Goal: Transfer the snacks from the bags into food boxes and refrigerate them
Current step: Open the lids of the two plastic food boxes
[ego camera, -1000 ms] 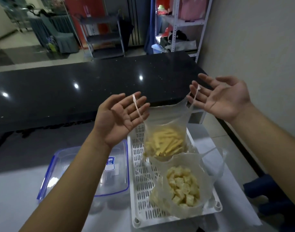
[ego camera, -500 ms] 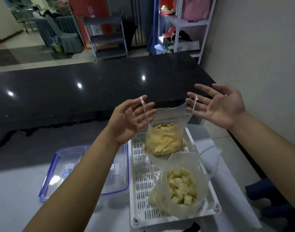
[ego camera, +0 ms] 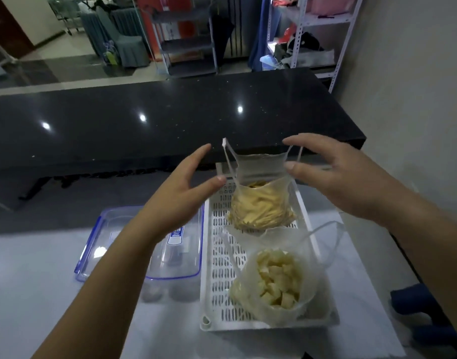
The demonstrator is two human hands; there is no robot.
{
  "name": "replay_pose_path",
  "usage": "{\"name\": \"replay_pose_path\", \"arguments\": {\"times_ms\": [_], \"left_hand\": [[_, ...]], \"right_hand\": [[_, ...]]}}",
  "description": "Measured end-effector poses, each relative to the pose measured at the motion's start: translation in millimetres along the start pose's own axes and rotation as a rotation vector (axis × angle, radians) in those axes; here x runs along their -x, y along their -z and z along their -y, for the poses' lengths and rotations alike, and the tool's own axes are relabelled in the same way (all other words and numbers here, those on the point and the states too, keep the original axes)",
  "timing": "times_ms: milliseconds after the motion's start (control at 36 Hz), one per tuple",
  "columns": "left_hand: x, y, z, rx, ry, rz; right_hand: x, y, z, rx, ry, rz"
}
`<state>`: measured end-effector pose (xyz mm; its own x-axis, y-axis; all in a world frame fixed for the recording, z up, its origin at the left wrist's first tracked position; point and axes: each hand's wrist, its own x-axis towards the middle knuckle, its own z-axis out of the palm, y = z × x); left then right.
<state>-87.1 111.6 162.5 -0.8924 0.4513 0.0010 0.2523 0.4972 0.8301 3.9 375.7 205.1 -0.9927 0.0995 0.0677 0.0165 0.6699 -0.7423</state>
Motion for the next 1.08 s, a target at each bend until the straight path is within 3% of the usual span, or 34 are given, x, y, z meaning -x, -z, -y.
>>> {"name": "replay_pose_path", "arguments": {"times_ms": [83,194,445,611,806,972,1084], "left_hand": [[28,-7,14,-0.282,0.046,-0.091],[78,-28,46,-0.343,0.223,-0.183],[190,-50,100,-0.432,0.465,-0.166],[232,-22,103,-0.474,0.582,-0.183],[219,31,149,-0.594,0.617,-0.106],[175,71,229,-0.691,0.462,0.005],[142,93,272,-0.698,0.349,0.058]], "right_hand": [[19,-26,21,0.205,0.065,0.038],[51,-71,30,0.41,0.189,0.067],[94,-139,36,0.213,0.583,0.187],[104,-174,50,0.052,0.731,0.13],[104,-228,63,0.046,0.703,0.202],[52,-306,59,0.461,0.396,0.414],[24,-353,63,0.599,0.199,0.408]]}}
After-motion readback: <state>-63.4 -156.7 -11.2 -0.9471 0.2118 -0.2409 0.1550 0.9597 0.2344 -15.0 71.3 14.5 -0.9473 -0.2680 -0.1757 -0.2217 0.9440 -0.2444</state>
